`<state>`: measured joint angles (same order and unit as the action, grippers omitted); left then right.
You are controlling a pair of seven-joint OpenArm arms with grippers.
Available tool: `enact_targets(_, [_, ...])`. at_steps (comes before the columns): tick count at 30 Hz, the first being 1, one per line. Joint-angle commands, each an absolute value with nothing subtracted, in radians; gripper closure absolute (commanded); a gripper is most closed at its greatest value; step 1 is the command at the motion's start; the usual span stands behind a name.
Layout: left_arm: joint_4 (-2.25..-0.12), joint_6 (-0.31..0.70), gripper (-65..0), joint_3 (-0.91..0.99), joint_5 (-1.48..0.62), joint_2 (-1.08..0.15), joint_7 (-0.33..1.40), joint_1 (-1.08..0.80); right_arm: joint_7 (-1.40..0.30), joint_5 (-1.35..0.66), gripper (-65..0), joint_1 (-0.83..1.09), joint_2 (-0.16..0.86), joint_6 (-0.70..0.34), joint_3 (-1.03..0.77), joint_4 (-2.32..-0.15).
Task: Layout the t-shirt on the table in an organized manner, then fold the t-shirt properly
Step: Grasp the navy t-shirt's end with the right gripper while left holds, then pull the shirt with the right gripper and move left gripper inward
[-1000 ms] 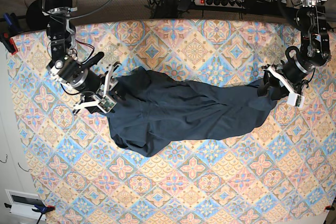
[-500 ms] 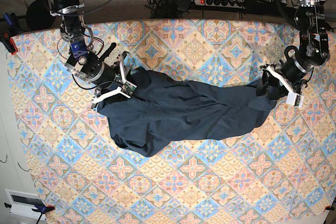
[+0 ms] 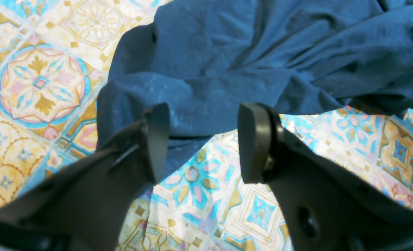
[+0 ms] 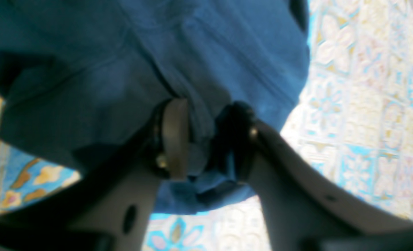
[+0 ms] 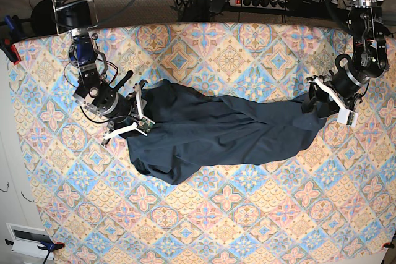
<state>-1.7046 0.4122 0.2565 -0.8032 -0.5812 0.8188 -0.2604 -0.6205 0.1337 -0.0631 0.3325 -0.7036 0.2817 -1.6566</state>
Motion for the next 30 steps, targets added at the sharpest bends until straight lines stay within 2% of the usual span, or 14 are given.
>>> enact_targets(1, [-1.718, 0.415, -30.9, 0.265, -0.816, -0.599, 0.796, -0.251, -0.601, 0.13, -17.0, -0.082, 0.34, -0.698, 0.277, -1.669])
enact_targets(6, [-1.718, 0.415, -30.9, 0.265, -0.816, -0.599, 0.796, -0.251, -0.601, 0.13, -11.8, -0.081, 0.34, -0.698, 0.278, -1.669])
enact_targets(8, [-1.718, 0.415, -30.9, 0.265, -0.816, -0.599, 0.796, -0.251, -0.601, 0.13, -7.6, -0.077, 0.34, -0.698, 0.278, -1.675])
enact_targets(10, [-1.718, 0.415, -30.9, 0.265, -0.816, -0.599, 0.796, -0.251, -0.601, 0.13, -0.7, -0.074, 0.34, -0.698, 0.277, -1.684])
enact_targets(11, [-1.718, 0.415, -30.9, 0.265, -0.816, -0.599, 0.796, -0.249, -0.601, 0.13, 0.0, -0.074, 0.34, -0.698, 0.274, -1.699])
enact_targets(16, [-1.718, 0.417, -30.9, 0.265, -0.816, -0.608, 0.796, -0.251, -0.601, 0.13, -0.5, -0.041, 0.34, -0.698, 0.185, -1.863])
enact_targets(24, [-1.718, 0.417, -30.9, 0.265, -0.812, -0.656, 0.796, -0.248, -0.599, 0.117, -0.5, 0.117, 0.341, -0.698, -0.085, -1.98])
enact_targets(30, [-1.718, 0.417, -30.9, 0.259, -0.809, -0.633, 0.796, -0.246, -0.582, -0.217, -0.5, 0.142, 0.343, -0.698, -0.309, -1.995])
